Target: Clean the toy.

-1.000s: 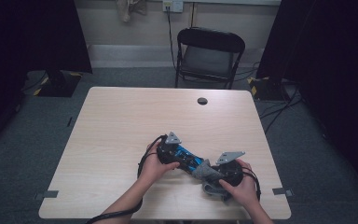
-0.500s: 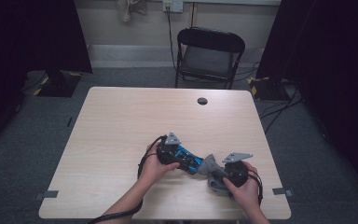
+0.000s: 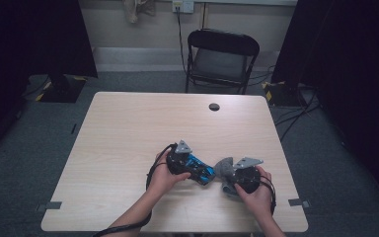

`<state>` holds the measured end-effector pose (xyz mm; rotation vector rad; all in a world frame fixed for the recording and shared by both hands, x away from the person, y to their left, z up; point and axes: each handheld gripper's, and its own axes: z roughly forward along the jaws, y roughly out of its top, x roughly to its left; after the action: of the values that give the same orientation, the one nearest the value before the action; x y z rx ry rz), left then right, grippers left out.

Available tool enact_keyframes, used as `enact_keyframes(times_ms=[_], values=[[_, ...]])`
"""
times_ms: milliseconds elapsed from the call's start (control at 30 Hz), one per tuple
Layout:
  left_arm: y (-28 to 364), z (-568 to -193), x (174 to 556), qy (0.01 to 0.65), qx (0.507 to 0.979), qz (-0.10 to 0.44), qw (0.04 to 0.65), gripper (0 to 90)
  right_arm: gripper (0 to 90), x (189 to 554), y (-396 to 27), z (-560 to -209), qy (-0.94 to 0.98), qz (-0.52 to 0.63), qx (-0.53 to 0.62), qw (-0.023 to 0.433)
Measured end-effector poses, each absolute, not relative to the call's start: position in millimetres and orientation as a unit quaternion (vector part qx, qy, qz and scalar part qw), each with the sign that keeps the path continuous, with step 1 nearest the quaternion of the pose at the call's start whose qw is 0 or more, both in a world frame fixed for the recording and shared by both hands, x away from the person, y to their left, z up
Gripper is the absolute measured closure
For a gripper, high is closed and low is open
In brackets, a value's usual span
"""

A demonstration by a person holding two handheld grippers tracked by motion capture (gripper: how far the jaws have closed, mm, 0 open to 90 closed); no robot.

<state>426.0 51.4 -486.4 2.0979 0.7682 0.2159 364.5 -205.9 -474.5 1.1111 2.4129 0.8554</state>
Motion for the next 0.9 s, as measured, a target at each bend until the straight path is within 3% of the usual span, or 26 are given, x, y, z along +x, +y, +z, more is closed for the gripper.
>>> enact_keyframes(times_ms=[400, 900], values=[[52, -487, 426, 0.311, 0.841, 0.088, 0.435, 10.6, 70.9, 354, -194, -476, 0.862, 0.333, 0.367, 0.107], [52, -487, 426, 0.311, 0.840, 0.088, 0.435, 10.5, 71.4, 342, -196, -476, 0.868, 0.345, 0.351, 0.071]])
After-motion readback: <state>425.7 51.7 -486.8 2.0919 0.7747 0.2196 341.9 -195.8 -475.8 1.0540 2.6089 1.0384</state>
